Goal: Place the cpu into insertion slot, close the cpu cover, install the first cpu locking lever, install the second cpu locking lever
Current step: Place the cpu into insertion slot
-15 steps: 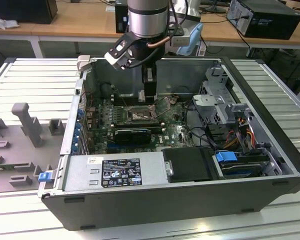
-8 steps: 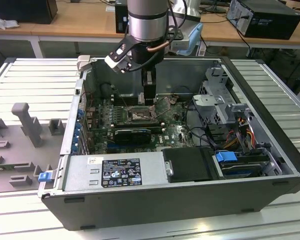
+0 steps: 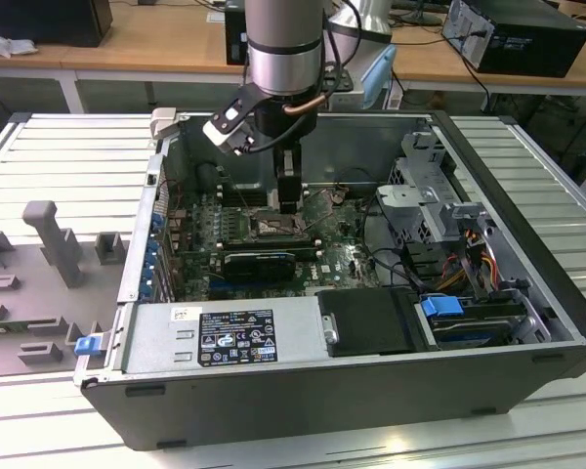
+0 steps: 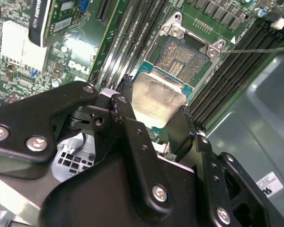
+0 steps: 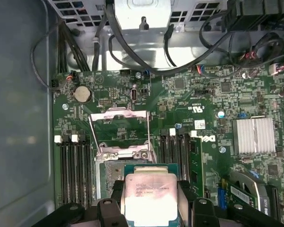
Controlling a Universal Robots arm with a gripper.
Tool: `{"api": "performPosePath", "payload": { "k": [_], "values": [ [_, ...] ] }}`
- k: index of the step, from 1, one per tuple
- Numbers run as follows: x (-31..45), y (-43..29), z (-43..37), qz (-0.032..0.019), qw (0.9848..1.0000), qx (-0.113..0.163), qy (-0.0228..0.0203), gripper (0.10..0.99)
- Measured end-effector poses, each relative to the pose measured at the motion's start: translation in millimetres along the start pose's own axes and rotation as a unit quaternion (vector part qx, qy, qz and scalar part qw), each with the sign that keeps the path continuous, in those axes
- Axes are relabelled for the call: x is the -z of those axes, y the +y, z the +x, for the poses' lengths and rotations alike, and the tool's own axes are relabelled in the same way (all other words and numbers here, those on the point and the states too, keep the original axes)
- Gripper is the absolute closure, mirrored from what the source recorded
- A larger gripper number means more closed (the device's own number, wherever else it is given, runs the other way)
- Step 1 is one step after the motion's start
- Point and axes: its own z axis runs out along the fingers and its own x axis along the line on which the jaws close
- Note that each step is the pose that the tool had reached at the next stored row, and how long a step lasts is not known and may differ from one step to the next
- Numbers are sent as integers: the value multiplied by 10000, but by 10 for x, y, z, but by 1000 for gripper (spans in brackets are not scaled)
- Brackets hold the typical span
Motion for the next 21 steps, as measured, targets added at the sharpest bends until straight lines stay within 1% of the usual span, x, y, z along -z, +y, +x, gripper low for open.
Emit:
{"api": "performPosePath", "payload": {
  "k": [1,3,4,7,9,10,11,13,15,18,19,21],
  "values": [
    [-19,-4,2,1,10000,18,1,557],
    [-73,-13,8,3,9998,172,19,557],
    [-97,-18,13,3,9998,208,22,557],
    [-158,-31,22,3,9998,213,23,557],
    [-221,-59,37,4,9997,242,24,557],
    [-254,-73,53,3,9997,258,26,557],
    [-306,-85,91,4,9996,264,26,557],
    [-344,-92,115,4,9996,267,27,557],
    [-405,-113,151,4,9996,275,27,557],
    [-457,-145,185,4,9996,279,27,557],
    [-482,-156,209,4,9996,280,27,557],
    [-520,-165,233,4,9996,280,28,557]
  ]
}}
